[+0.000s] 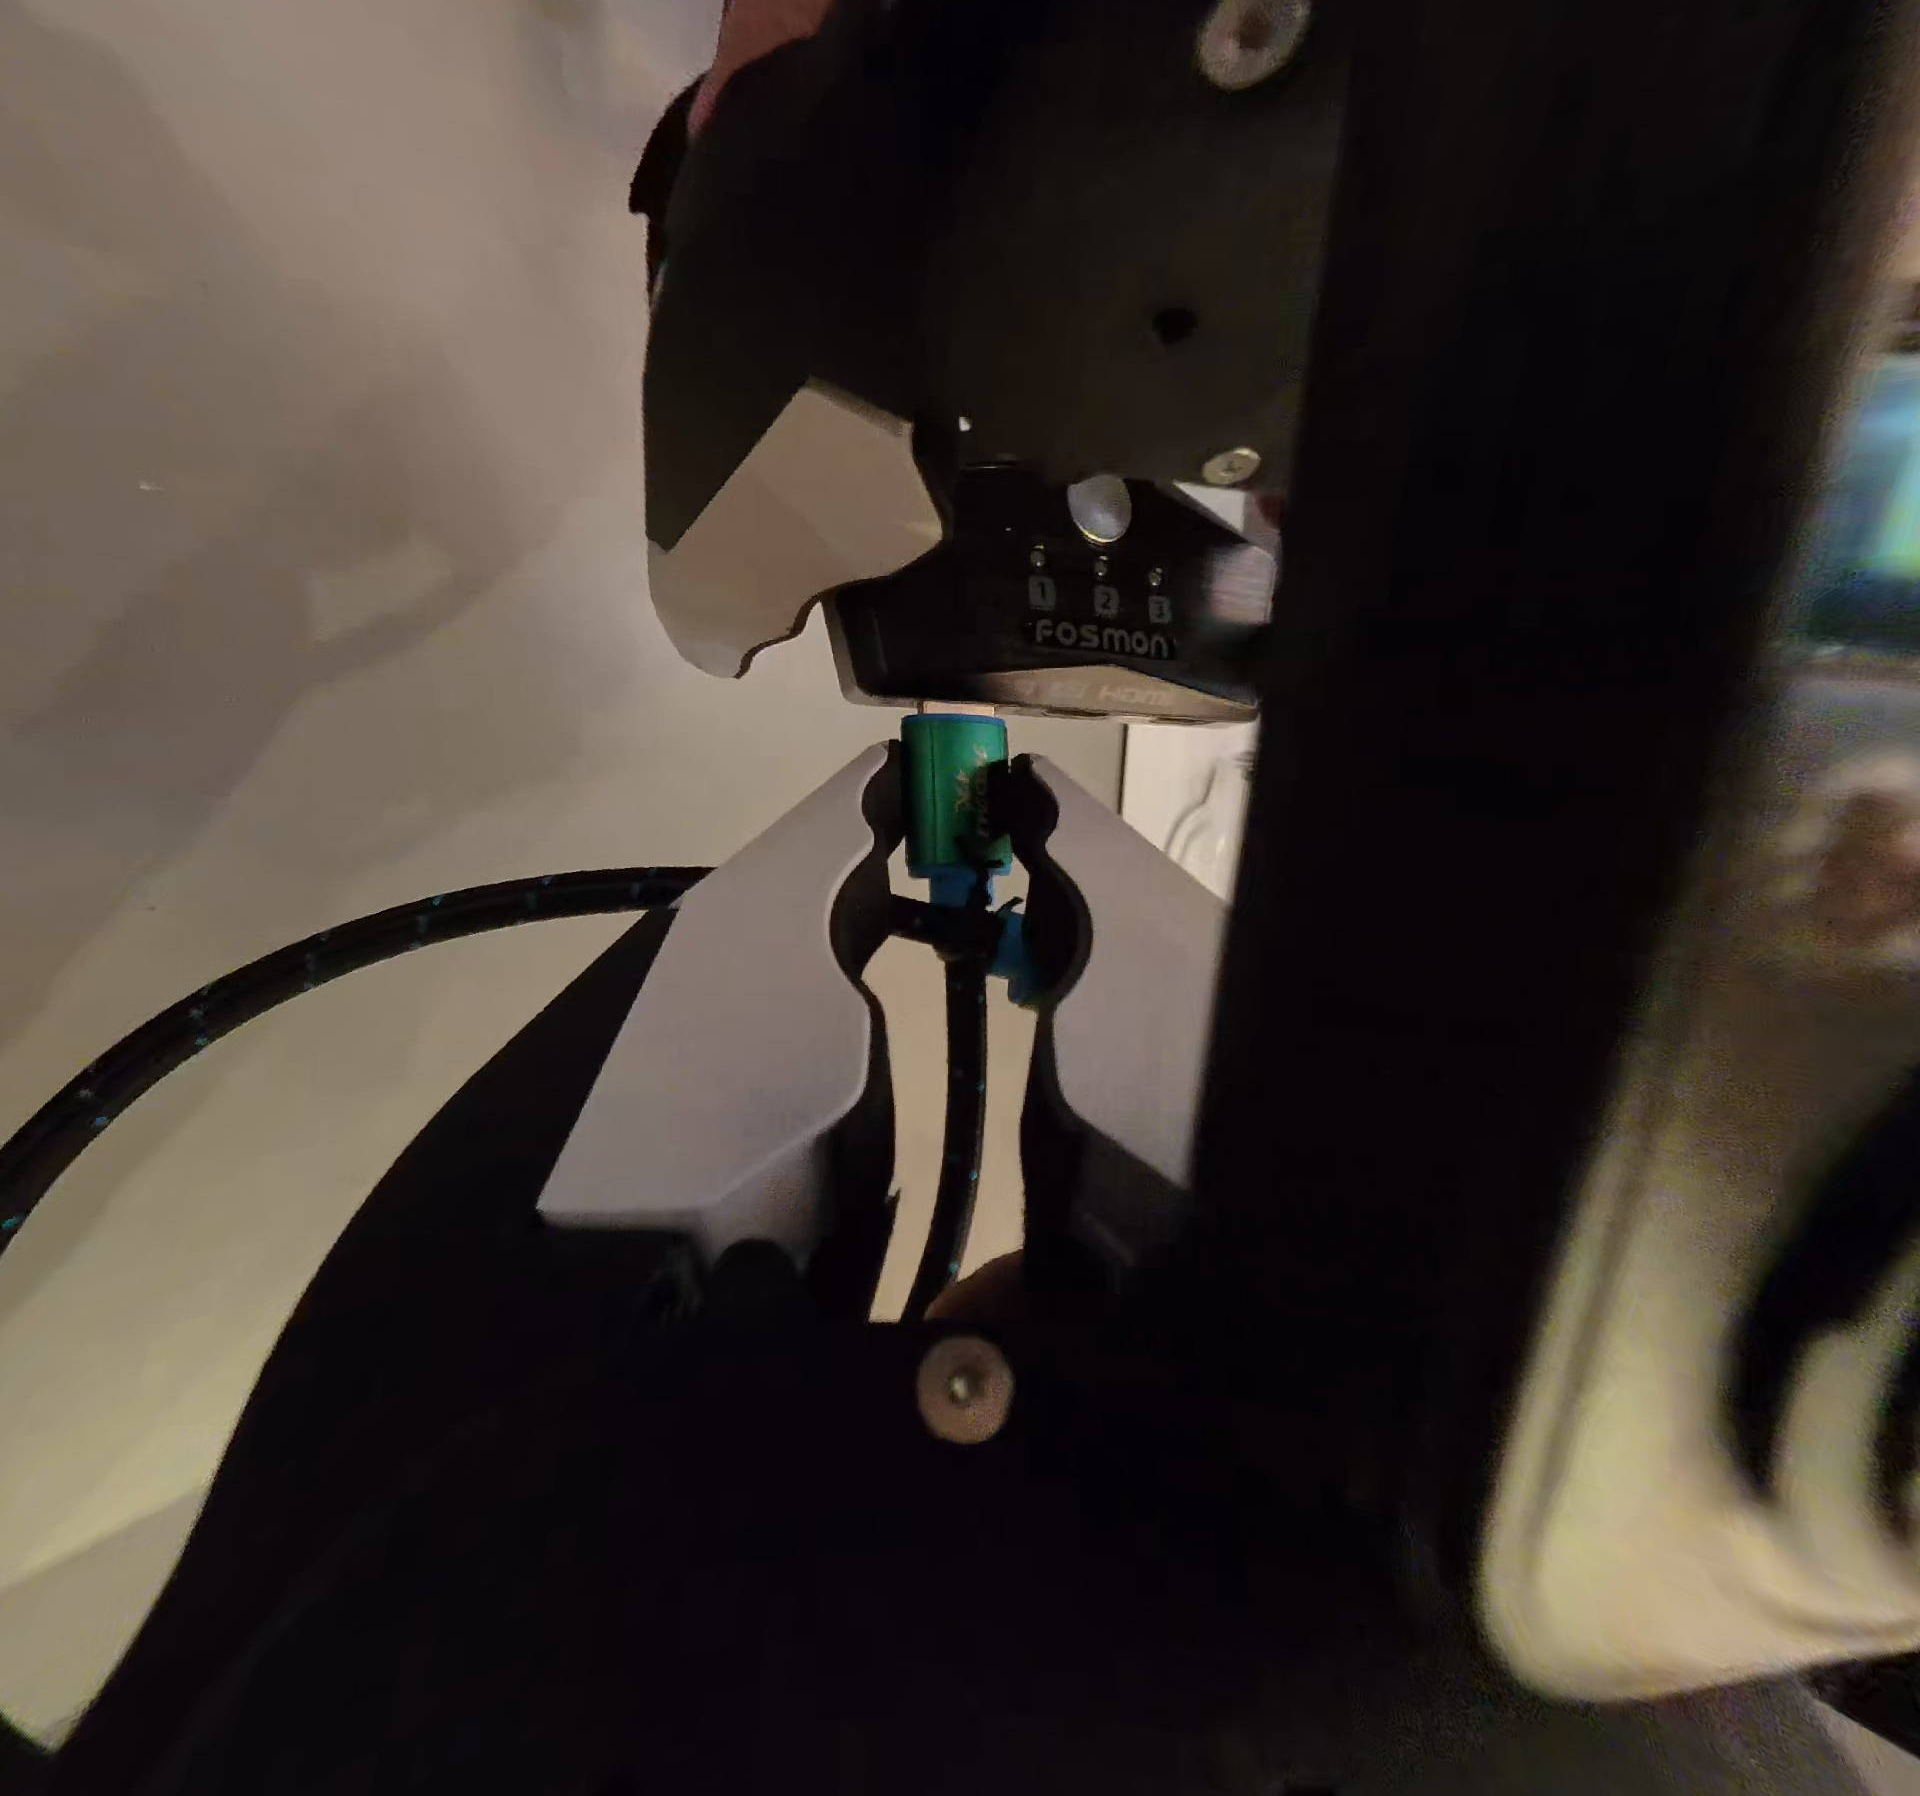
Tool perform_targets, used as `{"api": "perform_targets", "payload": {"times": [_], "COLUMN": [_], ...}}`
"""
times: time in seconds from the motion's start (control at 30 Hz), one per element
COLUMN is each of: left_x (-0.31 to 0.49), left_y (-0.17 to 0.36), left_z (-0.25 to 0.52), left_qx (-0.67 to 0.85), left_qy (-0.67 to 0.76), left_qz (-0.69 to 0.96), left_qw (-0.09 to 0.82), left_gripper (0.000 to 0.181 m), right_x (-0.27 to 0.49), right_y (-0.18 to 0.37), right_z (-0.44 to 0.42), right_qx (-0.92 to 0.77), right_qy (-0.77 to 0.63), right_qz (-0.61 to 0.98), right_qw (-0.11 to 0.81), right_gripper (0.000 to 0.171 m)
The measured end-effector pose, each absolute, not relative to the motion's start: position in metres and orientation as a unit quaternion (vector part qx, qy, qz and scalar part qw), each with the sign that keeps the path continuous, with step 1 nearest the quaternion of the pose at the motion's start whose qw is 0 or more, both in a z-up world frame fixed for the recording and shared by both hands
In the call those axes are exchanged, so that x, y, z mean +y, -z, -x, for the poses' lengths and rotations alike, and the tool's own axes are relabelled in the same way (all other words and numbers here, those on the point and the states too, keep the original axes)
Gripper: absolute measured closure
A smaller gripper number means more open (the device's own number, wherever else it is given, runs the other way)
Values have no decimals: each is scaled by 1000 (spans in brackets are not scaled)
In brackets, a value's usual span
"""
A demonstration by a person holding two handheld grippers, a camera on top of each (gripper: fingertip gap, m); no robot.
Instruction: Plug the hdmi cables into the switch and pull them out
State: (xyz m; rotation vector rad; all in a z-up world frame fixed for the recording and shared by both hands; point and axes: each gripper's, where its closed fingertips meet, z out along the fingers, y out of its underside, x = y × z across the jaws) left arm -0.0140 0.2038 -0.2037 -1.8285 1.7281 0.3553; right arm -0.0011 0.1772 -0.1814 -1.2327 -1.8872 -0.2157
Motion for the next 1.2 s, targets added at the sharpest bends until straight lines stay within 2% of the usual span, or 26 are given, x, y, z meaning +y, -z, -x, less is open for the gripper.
{"api": "perform_targets", "payload": {"times": [0.03,0.3,0.43,0.6,0.77,0.87,1.03,1.2], "left_x": [204,199,195,191,186,182,181,182], "left_y": [204,211,217,218,212,206,193,193], "left_z": [15,17,19,19,18,19,16,18], "left_qx": [648,642,643,639,642,650,648,650], "left_qy": [-127,-69,-42,-3,31,51,81,81], "left_qz": [691,721,731,742,740,733,729,727], "left_qw": [293,252,224,202,196,194,207,205], "left_gripper": [56,56,56,56,56,56,56,56], "right_x": [178,177,169,160,152,154,177,185], "right_y": [180,176,172,160,138,116,79,62], "right_z": [2,4,1,-6,-17,-27,-49,-62], "right_qx": [-755,-764,-766,-767,-742,-704,-589,-476], "right_qy": [88,87,66,7,-94,-159,-261,-403], "right_qz": [486,442,429,424,453,486,552,580], "right_qw": [431,462,474,481,486,493,530,525], "right_gripper": [155,156,145,142,143,151,150,149]}}
